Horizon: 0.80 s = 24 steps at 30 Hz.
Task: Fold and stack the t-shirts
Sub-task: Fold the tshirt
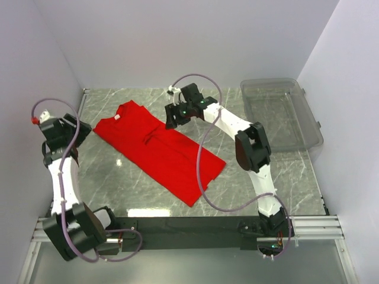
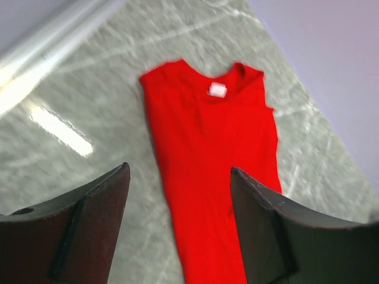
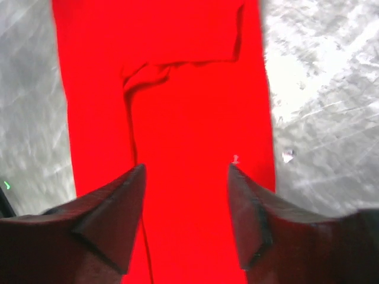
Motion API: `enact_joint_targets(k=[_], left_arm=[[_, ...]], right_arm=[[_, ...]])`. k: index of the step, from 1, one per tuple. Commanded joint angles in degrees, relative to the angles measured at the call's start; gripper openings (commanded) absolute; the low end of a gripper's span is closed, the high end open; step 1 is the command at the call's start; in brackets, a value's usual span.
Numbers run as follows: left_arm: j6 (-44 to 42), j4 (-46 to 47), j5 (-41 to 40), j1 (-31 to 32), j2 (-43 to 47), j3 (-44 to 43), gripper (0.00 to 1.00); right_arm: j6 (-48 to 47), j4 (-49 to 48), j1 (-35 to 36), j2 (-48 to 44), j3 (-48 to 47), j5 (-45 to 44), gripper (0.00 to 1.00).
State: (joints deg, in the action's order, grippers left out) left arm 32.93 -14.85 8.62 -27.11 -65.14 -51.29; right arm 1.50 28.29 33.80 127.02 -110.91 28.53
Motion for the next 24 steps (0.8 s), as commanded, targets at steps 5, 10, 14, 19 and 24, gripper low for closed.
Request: enact_joint_targets(k=[5, 10, 14, 19, 24], left_arm=[[6.3, 1.8, 7.7, -0.1, 6.4, 10.1, 0.73], [7.9, 2.7, 8.2, -0.1, 4.8, 14.4, 0.73], [10.3, 7.3, 8.9, -0.1, 2.0, 16.5, 0.73], [12.8, 11.1, 12.1, -0.1, -3.4, 16.9, 0.70], [12.2, 7.0, 11.1, 0.0, 0.8, 16.5, 0.70]], right_arm=[[14.8, -3.1, -2.2, 9.5, -14.0, -6.2, 0.66], [11.7, -0.2, -2.5, 11.7, -15.5, -10.2, 0.66], [8.4, 0.6, -2.9, 10.9, -11.0, -6.1, 0.65], [9.2, -2.3, -3.0, 12.4, -14.3, -2.3, 0.65], [19.0, -2.8, -2.7, 20.4, -25.2, -1.0, 0.66]])
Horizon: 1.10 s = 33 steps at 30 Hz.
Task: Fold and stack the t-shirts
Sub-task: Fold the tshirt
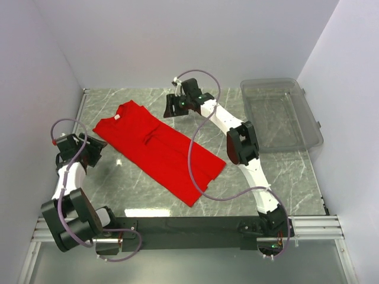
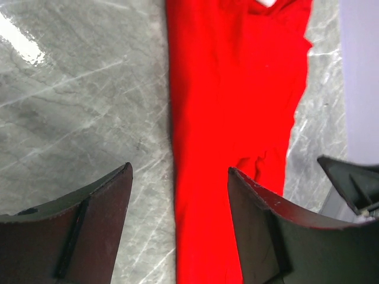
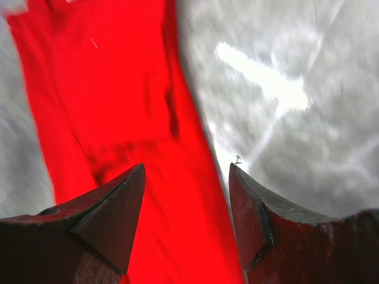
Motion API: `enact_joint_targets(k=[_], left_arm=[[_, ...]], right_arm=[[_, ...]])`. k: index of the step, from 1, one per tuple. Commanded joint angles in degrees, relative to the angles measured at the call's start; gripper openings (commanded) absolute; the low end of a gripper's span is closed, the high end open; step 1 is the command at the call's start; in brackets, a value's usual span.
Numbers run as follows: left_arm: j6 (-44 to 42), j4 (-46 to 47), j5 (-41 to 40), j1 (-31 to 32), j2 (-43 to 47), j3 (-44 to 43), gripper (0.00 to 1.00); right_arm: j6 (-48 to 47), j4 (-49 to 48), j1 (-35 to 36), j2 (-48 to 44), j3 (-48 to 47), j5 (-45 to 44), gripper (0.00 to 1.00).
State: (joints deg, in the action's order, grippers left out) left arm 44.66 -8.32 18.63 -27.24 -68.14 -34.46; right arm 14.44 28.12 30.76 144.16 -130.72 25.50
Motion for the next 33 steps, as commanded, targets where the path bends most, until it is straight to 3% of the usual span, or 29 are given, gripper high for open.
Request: enact_joint_targets(k=[1, 7, 14, 28, 33], left_arm=[[0.3, -0.3, 0.6, 0.0, 4.7, -0.3, 0.70], [1.9, -3.8, 0.3, 0.0, 12.4, 1.5, 0.71], [2.4, -5.3, 1.1, 0.0, 14.7, 2.6, 0.71], [1.6, -6.4, 1.2, 0.1, 16.3, 4.0, 0.70], [1.3, -7.6, 1.2, 0.0, 17.2, 3.3, 0.70]], right_arm=[[7.3, -3.3, 0.8, 3.7, -5.4, 1.4, 0.66], [13.5, -6.1, 1.8, 5.5, -5.2, -2.6, 0.66], [19.3, -5.9, 1.9, 8.4, -6.5, -4.8, 0.66], [17.8, -1.6, 5.6, 8.8, -5.3, -4.2, 0.64], [18.7, 0.4, 5.4, 9.0, -6.6, -8.1, 0.51]])
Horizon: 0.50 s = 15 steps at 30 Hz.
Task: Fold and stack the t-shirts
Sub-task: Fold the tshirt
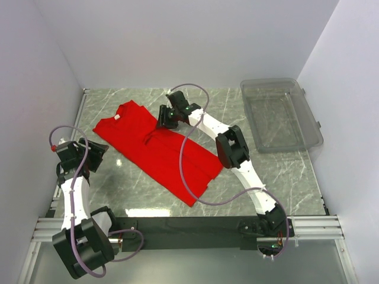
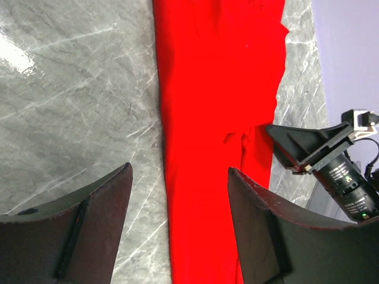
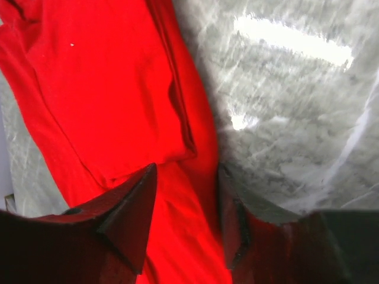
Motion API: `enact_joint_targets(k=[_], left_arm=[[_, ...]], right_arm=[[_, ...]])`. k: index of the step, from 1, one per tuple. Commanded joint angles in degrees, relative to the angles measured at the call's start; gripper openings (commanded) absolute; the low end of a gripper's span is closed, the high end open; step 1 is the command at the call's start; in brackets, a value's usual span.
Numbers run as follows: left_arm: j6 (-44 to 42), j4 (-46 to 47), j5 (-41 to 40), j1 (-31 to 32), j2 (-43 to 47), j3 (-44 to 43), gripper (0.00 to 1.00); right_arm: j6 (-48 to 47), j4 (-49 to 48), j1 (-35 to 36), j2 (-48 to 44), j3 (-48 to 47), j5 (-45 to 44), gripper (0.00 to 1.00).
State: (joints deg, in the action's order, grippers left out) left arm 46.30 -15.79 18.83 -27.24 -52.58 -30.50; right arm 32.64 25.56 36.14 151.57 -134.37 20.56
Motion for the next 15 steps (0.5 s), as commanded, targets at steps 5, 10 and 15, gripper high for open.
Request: enact_joint_targets(k=[5, 10, 15], left_arm=[[-0.5, -1.1, 1.0, 0.0, 2.2, -1.5, 0.71], [-0.9, -1.9, 1.0, 0.1, 2.5, -1.8, 0.71], [-1.3, -2.1, 1.1, 0.0, 2.4, -1.8, 0.71]], right_arm=[[1.9, 2.6, -0.3, 1.5, -2.7, -4.2, 0.21], [4.9, -0.2, -2.0, 1.7, -1.8, -2.6, 0.00], [8.1, -6.0, -4.9, -0.4, 3.4, -1.8, 0.00]])
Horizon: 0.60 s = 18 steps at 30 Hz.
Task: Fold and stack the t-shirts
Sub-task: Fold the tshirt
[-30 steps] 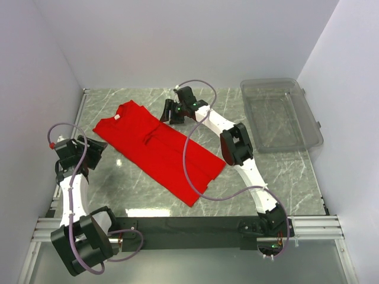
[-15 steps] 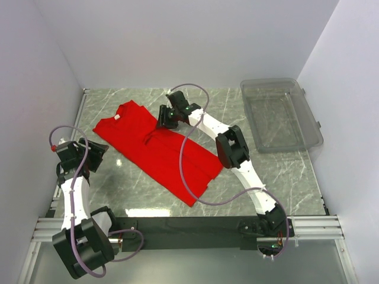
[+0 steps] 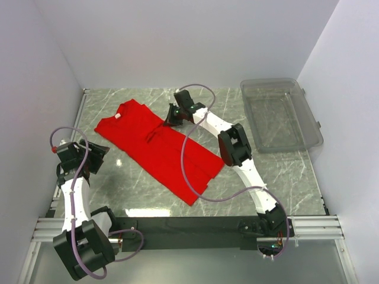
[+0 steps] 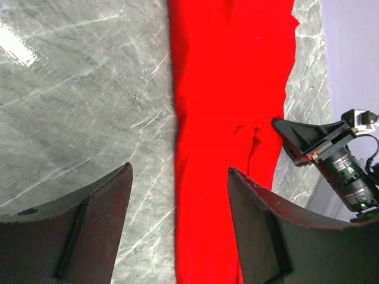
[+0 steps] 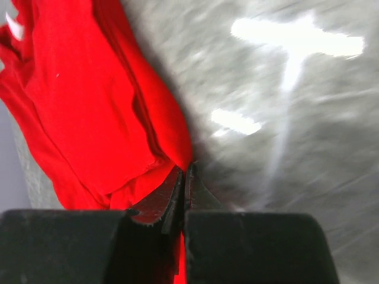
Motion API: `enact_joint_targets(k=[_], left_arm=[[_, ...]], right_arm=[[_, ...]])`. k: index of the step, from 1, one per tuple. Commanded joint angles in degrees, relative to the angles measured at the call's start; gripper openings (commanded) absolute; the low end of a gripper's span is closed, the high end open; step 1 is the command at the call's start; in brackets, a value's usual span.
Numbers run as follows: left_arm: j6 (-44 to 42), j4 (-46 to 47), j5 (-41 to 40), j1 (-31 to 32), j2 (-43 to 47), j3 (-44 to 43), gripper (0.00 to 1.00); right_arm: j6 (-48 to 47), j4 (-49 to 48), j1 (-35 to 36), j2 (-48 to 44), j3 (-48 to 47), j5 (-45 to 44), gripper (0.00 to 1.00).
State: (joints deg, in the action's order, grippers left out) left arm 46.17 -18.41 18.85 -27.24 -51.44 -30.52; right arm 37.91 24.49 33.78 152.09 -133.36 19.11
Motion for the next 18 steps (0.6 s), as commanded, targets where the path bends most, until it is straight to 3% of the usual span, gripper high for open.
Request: enact_joint_targets(k=[1, 18], left_arm=[[-1.2, 0.6, 1.2, 0.0, 1.1, -1.6, 0.71], [1.4, 8.3, 6.2, 0.1, -2.8, 2.0, 0.70]], right_arm=[[3.6, -5.5, -3.5, -1.3, 3.0, -0.6, 0.00], [4.9, -15.9, -14.6, -16.6, 28.0, -6.4, 0.00]])
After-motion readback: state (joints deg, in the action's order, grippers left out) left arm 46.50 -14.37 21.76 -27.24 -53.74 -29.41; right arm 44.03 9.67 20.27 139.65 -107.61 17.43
